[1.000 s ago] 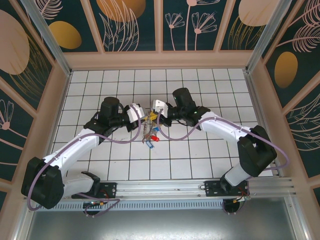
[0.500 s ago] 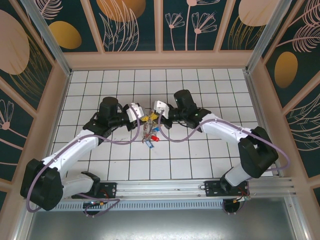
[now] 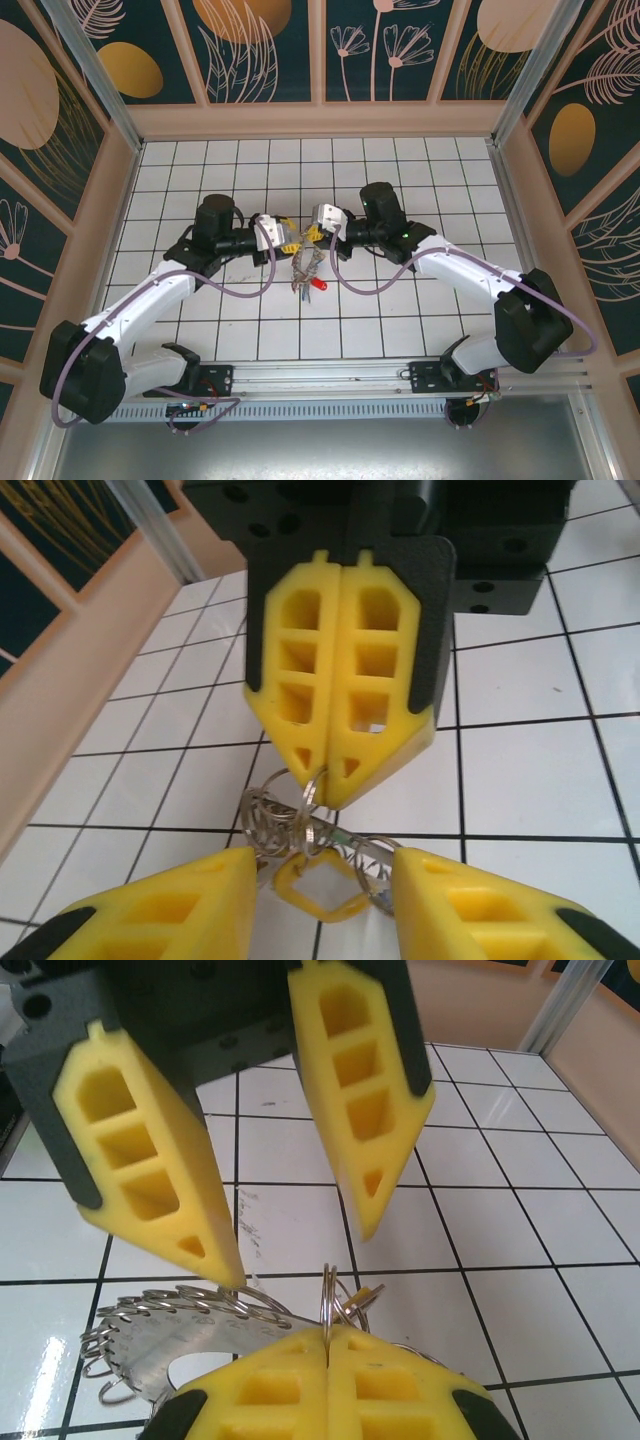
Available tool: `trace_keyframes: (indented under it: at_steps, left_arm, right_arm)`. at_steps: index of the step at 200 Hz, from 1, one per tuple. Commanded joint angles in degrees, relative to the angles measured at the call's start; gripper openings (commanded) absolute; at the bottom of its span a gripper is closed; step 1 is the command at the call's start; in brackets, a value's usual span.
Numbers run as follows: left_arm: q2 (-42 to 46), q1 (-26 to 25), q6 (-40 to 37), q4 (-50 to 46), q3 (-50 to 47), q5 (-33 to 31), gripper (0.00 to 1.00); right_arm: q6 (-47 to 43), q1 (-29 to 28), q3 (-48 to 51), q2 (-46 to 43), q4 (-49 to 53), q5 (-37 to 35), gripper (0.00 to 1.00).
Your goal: Put the keys on the keyring
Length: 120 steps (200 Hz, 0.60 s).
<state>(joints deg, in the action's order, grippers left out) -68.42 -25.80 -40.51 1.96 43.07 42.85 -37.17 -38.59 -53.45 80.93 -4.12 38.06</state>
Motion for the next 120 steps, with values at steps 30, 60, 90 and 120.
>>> trace_keyframes:
  at_steps: [30, 60, 90, 120]
  left_arm:
    - [-1.8, 0.3, 3.1, 6.2, 0.2, 6.9, 0.30]
    - [-1.5, 0.3, 6.6, 10.2, -1.2, 7.7, 0.29]
    - [-2.4, 0.3, 8.8, 11.2, -1.2, 7.4, 0.15]
    - [-3.6, 0.3, 11.4, 12.5, -0.7, 5.9, 0.12]
  right_arm:
    - [5.2, 0.7, 4.1, -3.8, -13.8, 2.0, 0.00]
    - [10.3, 0.6, 7.7, -4.5, -22.8, 1.3, 0.00]
    - [14.6, 0.6, 10.8, -4.7, -30.7, 0.5, 0.00]
    - [15.1, 0.0, 11.5, -4.4, -31.8, 0.3, 0.00]
